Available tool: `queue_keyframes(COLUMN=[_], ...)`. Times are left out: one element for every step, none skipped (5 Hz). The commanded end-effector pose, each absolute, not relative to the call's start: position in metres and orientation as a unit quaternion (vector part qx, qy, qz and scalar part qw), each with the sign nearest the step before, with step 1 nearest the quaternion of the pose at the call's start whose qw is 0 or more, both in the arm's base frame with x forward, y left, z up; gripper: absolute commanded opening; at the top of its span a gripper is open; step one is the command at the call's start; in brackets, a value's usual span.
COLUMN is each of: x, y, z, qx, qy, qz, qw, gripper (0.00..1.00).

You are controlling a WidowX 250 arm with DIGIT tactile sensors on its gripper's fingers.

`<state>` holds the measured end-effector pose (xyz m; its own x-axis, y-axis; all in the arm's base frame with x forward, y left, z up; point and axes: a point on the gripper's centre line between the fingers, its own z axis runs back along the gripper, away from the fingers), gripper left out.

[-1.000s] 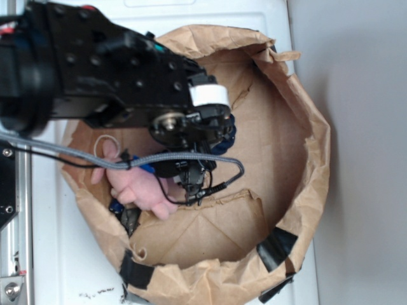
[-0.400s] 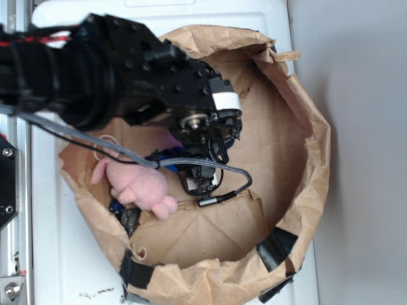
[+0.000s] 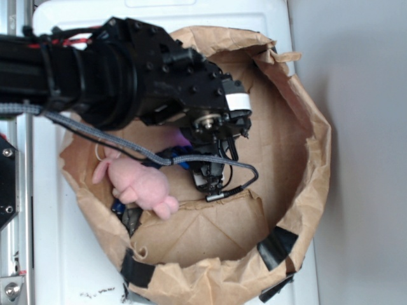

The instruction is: Grab the blue rope.

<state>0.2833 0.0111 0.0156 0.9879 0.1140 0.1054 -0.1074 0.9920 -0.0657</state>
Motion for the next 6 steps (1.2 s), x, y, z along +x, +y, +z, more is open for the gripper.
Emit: queue_keyframes(x=[0.293,0.293,0.292,0.289,0.288,0.287], y=[0.009,0.008,0.01,0.01,0.004,-0.003], z=[0.017,0.019,0.029,0.051,0.099,0.129], qx=[-0.029,-0.026,-0.03,-0.042,-0.051,-0.062], qy=[-0.07,-0.073,-0.081,-0.081,-0.08,-0.078], qz=[0.047,0.048,0.051,0.05,0.081,0.09], qw=[0.996,0.996,0.995,0.995,0.992,0.991], gripper=[0.0,0.0,0.0,0.0,0.0,0.0])
